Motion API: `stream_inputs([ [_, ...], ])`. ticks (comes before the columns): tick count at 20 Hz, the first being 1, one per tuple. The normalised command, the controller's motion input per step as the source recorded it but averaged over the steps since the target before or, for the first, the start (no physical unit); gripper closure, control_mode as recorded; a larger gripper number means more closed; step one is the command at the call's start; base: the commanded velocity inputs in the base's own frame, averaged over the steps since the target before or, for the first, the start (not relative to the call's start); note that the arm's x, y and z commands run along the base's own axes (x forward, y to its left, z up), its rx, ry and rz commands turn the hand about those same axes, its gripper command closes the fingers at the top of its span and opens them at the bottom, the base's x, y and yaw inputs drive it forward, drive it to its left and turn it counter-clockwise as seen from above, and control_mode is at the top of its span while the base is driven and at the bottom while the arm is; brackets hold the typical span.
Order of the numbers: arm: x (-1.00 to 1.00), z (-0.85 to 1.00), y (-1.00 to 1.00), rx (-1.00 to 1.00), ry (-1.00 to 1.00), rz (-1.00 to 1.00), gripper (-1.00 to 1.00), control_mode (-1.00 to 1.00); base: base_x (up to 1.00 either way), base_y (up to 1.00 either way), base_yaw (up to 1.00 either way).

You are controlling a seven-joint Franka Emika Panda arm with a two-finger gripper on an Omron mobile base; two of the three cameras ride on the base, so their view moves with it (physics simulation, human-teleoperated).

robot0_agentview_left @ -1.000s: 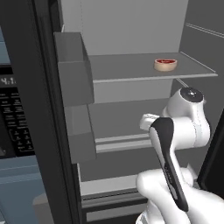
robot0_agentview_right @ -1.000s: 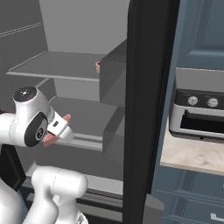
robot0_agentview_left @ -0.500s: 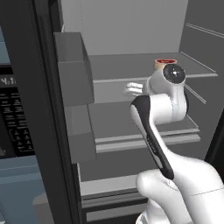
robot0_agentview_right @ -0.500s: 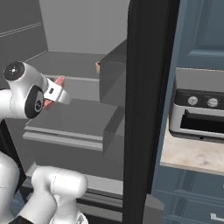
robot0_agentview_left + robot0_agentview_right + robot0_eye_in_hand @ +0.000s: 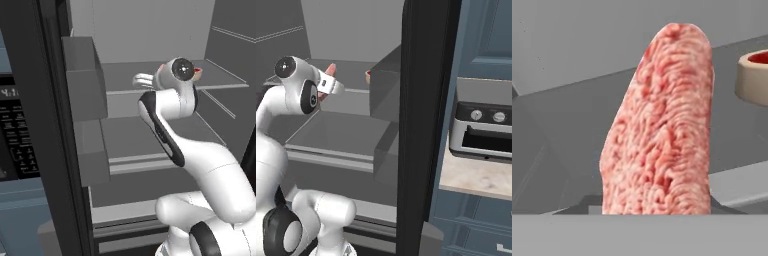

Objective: Place the steak on the counter behind the older steak on the same shelf of the fridge to maintain FIFO order. Close the fridge door when finished.

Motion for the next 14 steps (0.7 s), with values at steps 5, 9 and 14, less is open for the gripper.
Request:
stream_inputs([
  [5,0.98,0.24,0.0,0.0,0.02,0.0,1.0,-1.0,0.0,0.0,0.0],
  [9,0.84,0.46,0.0,0.0,0.06,0.0,1.0,-1.0,0.0,0.0,0.0],
  [14,0.4,0.2,0.0,0.0,-0.01,0.0,1.0,-1.0,0.0,0.0,0.0],
])
